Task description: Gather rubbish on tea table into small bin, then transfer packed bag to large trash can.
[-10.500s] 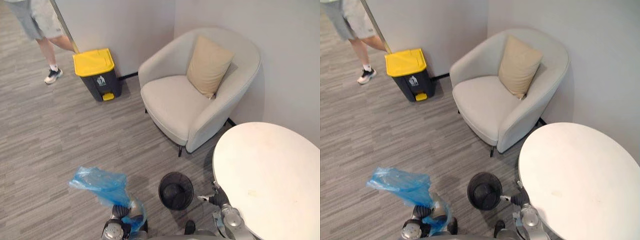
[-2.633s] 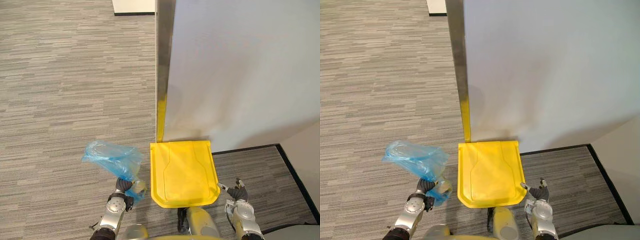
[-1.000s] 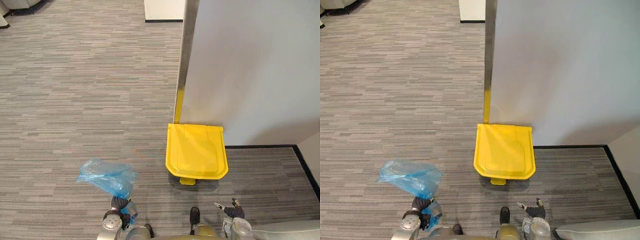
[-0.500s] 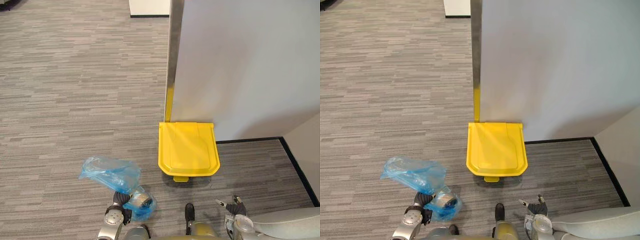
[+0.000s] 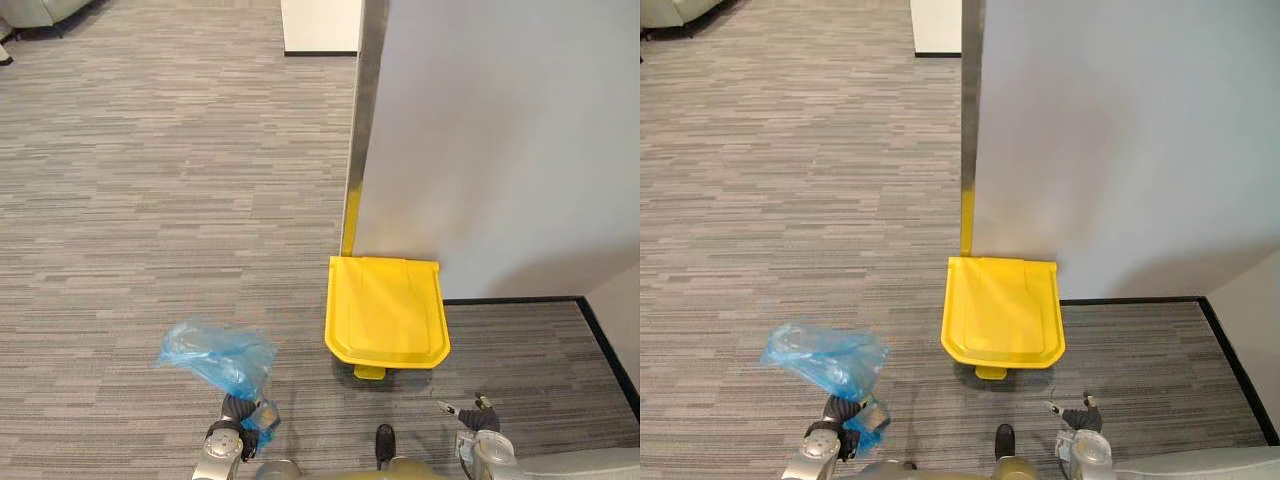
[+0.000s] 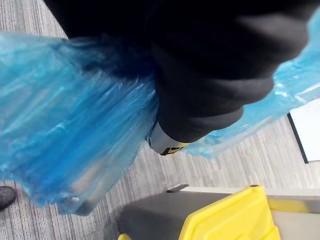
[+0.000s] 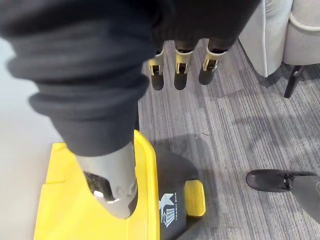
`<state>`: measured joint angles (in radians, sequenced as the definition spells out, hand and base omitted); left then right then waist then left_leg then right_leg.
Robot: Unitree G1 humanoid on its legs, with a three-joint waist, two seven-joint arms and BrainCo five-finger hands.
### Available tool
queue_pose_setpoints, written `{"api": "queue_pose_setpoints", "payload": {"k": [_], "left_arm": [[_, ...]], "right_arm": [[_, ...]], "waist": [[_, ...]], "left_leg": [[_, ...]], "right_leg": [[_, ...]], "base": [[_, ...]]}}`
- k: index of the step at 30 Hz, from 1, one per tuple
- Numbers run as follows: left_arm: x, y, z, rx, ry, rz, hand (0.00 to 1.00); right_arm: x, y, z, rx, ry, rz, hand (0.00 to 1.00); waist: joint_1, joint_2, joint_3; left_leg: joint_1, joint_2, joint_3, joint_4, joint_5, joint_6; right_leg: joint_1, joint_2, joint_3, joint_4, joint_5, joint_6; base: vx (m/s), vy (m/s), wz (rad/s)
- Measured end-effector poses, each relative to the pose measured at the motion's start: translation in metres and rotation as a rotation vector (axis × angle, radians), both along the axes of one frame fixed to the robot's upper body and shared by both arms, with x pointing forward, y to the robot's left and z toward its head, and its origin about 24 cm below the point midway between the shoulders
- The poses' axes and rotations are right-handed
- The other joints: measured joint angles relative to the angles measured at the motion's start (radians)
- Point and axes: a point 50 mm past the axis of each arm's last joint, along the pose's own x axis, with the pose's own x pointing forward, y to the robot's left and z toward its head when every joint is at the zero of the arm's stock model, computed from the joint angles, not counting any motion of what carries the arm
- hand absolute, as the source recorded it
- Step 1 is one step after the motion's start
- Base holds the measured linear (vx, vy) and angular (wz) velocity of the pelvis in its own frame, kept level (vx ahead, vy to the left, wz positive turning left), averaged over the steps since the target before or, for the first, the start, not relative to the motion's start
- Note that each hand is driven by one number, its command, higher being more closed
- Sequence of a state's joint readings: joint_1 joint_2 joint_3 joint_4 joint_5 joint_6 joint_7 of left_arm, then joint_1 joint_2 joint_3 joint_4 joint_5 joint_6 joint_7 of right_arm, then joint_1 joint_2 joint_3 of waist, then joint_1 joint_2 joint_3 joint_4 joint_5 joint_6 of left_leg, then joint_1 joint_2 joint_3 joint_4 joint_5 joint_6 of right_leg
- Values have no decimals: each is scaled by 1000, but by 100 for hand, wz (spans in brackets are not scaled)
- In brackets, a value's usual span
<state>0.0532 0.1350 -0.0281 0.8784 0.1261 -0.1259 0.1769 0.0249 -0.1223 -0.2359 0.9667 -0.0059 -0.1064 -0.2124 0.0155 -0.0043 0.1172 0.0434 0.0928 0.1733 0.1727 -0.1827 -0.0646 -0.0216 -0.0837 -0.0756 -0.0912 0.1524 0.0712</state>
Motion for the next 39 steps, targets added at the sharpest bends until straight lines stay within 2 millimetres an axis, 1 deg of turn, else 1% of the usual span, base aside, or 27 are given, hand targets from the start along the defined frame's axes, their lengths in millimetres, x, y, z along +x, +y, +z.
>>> {"api": "queue_pose_setpoints", "payload": {"k": [4, 5, 6, 8, 9, 10, 11, 12, 13, 14, 15, 16, 17, 18, 19, 20, 21, 22, 24, 26, 27, 28, 31, 34, 37, 39], "left_arm": [[-5, -2, -2, -6, 14, 3, 100], [-4, -2, -2, -7, 13, 3, 100], [-2, -4, -1, -11, 6, 2, 100], [-1, -5, -1, -15, 0, -1, 100], [-2, -5, -1, -14, 1, 0, 100], [-1, -5, 0, -13, -4, 0, 100], [2, -5, 2, -14, -21, -1, 100], [4, -6, 4, -15, -32, -1, 100], [10, -8, 8, -19, -55, -7, 100], [12, -10, 8, -22, -61, -13, 100], [16, -8, 11, -14, -77, -18, 100], [19, -7, 13, -11, -89, -20, 100], [24, -7, 16, -9, -105, -25, 100], [32, -8, 21, -10, -134, -26, 100], [37, -8, 25, -7, -160, -28, 100], [46, -14, 29, -22, -185, -34, 100], [51, -19, 33, -34, -209, -40, 100], [53, -20, 34, -38, -219, -41, 100], [54, -21, 36, -43, -230, -42, 100], [56, -22, 37, -44, -237, -43, 100], [57, -24, 38, -50, -241, -46, 100], [58, -27, 38, -56, -245, -46, 100], [59, -27, 39, -56, -245, -47, 100], [58, -26, 38, -55, -243, -46, 100], [52, -27, 35, -60, -226, -42, 100], [52, -28, 34, -61, -225, -42, 100]], "right_arm": [[-1, 0, -1, 0, 4, 1, 0], [-1, 0, 0, -1, 2, 1, 0], [2, 0, 1, -2, -8, 3, 0], [5, 1, 2, 0, -17, 5, 0], [4, 3, 1, 4, -15, 4, 0], [2, 6, 1, 12, -20, 1, 0], [5, 10, 3, 21, -45, -3, 0], [7, 13, 5, 26, -61, -3, 0], [13, 20, 8, 40, -89, 4, 0], [15, 22, 8, 45, -98, 4, 0], [18, 25, 9, 51, -109, 7, 0], [19, 25, 10, 52, -114, 7, 0], [18, 24, 10, 47, -113, 4, 0], [17, 22, 10, 41, -110, -1, 0], [18, 20, 11, 37, -112, -5, 0], [20, 14, 14, 24, -124, -13, 0], [25, 12, 17, 21, -149, -27, 0], [27, 12, 19, 23, -158, -29, 0], [26, 12, 19, 29, -164, -42, 0], [25, 12, 20, 35, -180, -59, 0], [24, 10, 21, 36, -186, -79, 0], [23, 9, 21, 40, -186, -89, 0], [23, 11, 20, 49, -187, -86, 0], [25, 15, 20, 58, -189, -81, 0], [24, 20, 19, 67, -183, -65, 0], [28, 30, 18, 82, -182, -14, 0]], "waist": [[-2, -4, 3], [-1, -6, 2], [0, -7, 3], [-1, -14, 10], [-2, -22, 18], [-1, -33, 27], [-1, -43, 44], [-3, -46, 52], [0, -41, 72], [0, -44, 75], [0, -52, 81], [-1, -58, 85], [-3, -62, 87], [-3, -69, 93], [-2, -82, 96], [-3, -46, 118], [-3, -24, 128], [-3, -18, 130], [0, -16, 131], [-2, -22, 128], [-3, -23, 128], [-4, -22, 128], [-2, -23, 125], [-1, -26, 119], [-2, -19, 89], [0, -17, 74]], "left_leg": [[-6, 0, 8, 7, -3, -3], [-13, 1, 13, 12, -8, -6], [-39, 4, 18, 37, -25, 1], [-74, 8, 19, 92, -50, 4], [-75, 10, 22, 124, -68, 5], [-75, 14, 17, 179, -100, 12], [-61, 22, 12, 217, -129, 20], [-51, 26, 13, 230, -140, 28], [-35, 37, 17, 270, -160, 44], [-31, 42, 18, 286, -172, 44], [-26, 46, 17, 318, -196, 44], [-30, 46, 17, 333, -207, 43], [-31, 46, 15, 357, -227, 40], [-28, 40, 8, 393, -258, 28], [-24, 34, -8, 423, -287, 13], [-15, 49, -25, 435, -305, -5], [-10, 62, -36, 416, -309, -11], [-5, 68, -39, 401, -308, -11], [33, 66, -53, 343, -304, -12], [67, 68, -69, 310, -297, -19], [83, 69, -77, 292, -294, -25], [92, 74, -81, 278, -283, -42], [94, 79, -82, 276, -280, -47], [94, 72, -81, 247, -262, -52], [92, 65, -83, 207, -230, -54], [91, 66, -87, 181, -211, -58]], "right_leg": [[-11, 0, 21, 4, 2, -3], [-23, 0, 25, 14, -5, 5], [-68, 1, 33, 66, -27, 8], [-147, 1, 57, 203, -91, 20], [-171, -2, 59, 276, -127, 24], [-190, -11, 54, 365, -163, 27], [-197, -26, 47, 453, -181, 44], [-223, -29, 48, 526, -178, 54], [-336, -22, 47, 704, -201, 89], [-356, -19, 45, 702, -222, 76], [-386, -18, 42, 655, -229, 67], [-393, -18, 37, 613, -228, 68], [-397, -20, 25, 539, -229, 69], [-383, -21, 15, 467, -236, 77], [-377, -19, 27, 464, -208, 62], [-368, -7, 11, 489, -209, 66], [-368, 6, 4, 489, -210, 68], [-369, 13, 3, 489, -210, 67], [-360, 30, -2, 502, -212, 64], [-358, 32, -11, 540, -222, 47], [-358, 32, -19, 564, -245, 17], [-359, 30, -28, 585, -265, 10], [-363, 28, -36, 610, -282, -9], [-369, 16, -41, 607, -287, -15], [-364, 10, -54, 578, -286, -16], [-360, 5, -63, 555, -283, -20]], "base": [[-119, -27, -12], [-102, -21, -21], [-100, -14, -21], [-86, 0, -17], [-48, 17, -6], [0, 0, 0], [0, 0, 0], [3, 21, -9], [9, 11, -13], [36, -4, -9], [49, -33, 2], [30, -58, 11], [65, -112, 22], [136, -170, 28], [244, -194, 34], [262, -143, 27], [222, -96, 18], [242, -103, 4], [214, -79, 2], [158, -39, 12], [186, -49, 21], [176, -40, 21], [105, -5, 12], [78, 23, 10], [62, 20, 14], [45, 22, 13]]}}
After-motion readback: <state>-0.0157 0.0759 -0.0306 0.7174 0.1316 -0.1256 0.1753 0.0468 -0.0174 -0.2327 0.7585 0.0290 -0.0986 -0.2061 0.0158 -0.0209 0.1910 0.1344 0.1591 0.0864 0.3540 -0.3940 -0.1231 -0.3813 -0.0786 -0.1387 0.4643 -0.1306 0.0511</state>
